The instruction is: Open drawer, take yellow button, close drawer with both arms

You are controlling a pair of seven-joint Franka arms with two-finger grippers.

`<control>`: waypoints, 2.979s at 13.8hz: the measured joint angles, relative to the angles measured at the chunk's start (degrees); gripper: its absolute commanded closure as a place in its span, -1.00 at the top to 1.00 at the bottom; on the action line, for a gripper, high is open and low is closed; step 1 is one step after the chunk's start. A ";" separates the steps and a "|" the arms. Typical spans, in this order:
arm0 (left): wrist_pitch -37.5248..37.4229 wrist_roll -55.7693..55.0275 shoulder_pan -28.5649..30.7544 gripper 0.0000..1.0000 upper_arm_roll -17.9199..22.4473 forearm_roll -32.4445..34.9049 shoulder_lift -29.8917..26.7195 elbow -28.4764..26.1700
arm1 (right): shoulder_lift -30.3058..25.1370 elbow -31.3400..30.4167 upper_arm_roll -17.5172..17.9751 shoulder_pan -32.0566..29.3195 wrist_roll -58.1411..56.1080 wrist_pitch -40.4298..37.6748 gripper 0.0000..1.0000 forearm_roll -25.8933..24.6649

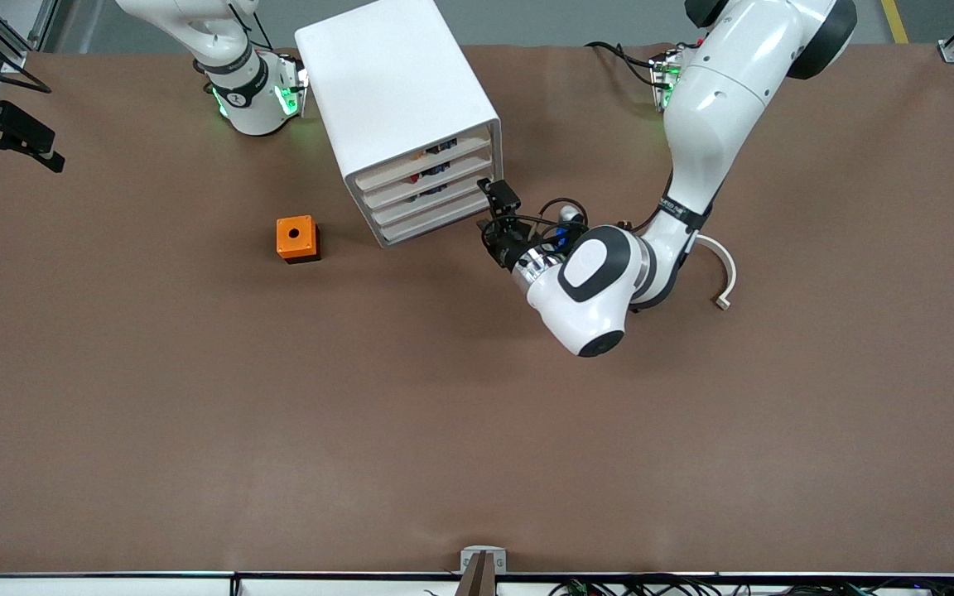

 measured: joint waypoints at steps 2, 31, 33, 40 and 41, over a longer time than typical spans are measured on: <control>-0.19 -1.14 -0.37 0.23 -1.19 -0.26 0.63 -0.01 | 0.00 0.00 -0.02 0.00 0.00 0.00 1.00 0.00; -8.00 -4.44 1.68 -0.83 -2.13 -1.94 2.12 -4.30 | 18.96 8.18 -0.69 4.31 20.03 -1.30 1.00 -0.91; -7.40 -4.44 3.45 -0.79 -2.10 -2.19 2.12 -4.05 | 18.93 8.27 -0.36 9.93 34.83 -1.45 1.00 0.05; -5.39 -4.44 7.10 -0.16 -2.04 -3.30 2.19 -3.43 | 20.02 7.16 0.10 29.63 72.83 9.20 1.00 6.65; -5.37 -4.37 7.10 0.36 -2.04 -3.34 2.19 -3.42 | 20.30 6.44 0.09 31.82 76.58 11.17 1.00 6.79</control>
